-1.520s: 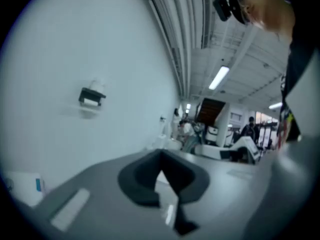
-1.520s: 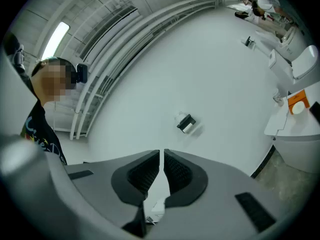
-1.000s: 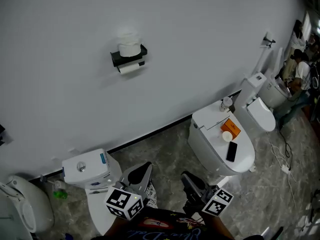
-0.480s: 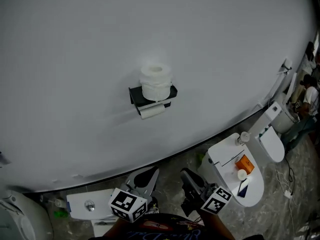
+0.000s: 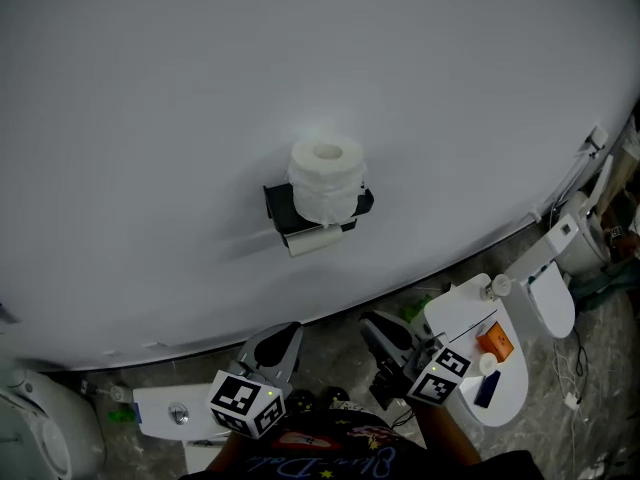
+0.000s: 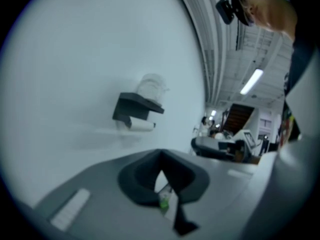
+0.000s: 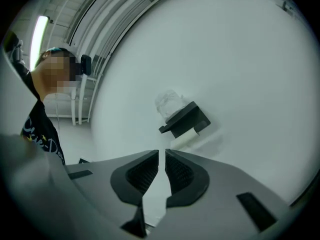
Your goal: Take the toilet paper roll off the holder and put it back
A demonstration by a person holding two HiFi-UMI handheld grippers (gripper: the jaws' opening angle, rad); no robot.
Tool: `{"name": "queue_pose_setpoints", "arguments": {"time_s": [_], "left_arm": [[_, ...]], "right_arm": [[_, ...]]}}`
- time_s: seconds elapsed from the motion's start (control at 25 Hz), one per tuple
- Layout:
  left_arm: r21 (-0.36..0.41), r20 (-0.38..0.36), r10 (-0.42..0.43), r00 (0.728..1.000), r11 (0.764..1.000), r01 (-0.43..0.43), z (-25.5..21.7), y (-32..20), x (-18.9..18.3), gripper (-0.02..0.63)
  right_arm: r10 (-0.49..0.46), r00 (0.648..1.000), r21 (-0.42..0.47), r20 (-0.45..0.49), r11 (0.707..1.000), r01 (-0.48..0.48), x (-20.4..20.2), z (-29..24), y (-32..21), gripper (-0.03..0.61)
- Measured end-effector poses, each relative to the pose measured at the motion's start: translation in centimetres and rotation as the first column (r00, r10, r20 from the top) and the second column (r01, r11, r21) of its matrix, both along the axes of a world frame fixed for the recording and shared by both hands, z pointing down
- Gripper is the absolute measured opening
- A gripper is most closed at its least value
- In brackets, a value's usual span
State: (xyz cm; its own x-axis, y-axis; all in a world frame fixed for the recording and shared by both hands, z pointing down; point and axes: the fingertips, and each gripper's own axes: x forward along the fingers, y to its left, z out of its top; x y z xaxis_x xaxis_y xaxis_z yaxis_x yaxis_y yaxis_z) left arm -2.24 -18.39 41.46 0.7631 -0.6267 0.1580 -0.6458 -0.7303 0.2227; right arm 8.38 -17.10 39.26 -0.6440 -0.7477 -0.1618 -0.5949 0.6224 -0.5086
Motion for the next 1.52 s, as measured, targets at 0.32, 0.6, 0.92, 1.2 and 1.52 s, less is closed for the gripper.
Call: {"name": "queue_pose_setpoints", "arguments": {"time_s": [0.32,0.6,0.92,1.2,1.52], "left_arm": [[-0.001,-0.024,-0.065,0.998,0.998,0.065,-0.4,-1.2,-0.4,-0.002],[-0.032,-0.058,-0.094,0.994,0.995,0.092,0.1,-1.1,-0.5,-0.002],[-0.019,-0.039,-0.117,0.992,0.993,0.116,-0.1,-1.2,-1.5,-0.002],[-0.038,-0.044,-0.151,0.988,0.988,0.15,0.3,-1.5,-2.3,-0.002],[-0.043,-0.077,-0.156,0.985,0.987,0.153,0.3,-2.0,-2.1,-0.002]], "right_arm": [[-0.136,0.945,0.19,-0.297,0.962,0.198,-0.2,-6.6,-4.5,0.143],[-0.013,0.724,0.4,-0.689,0.827,0.395,-2.0,-16.1,-8.7,0.223],[-0.01,0.396,0.245,-0.918,0.771,0.588,-5.3,-17.7,-12.4,0.256],[-0.092,0.105,0.005,-0.99,0.726,0.688,-5.6,-15.4,-14.7,0.259],[-0.184,-0.064,-0.18,-0.981,0.733,0.656,-6.2,-13.4,-15.8,0.258]]}}
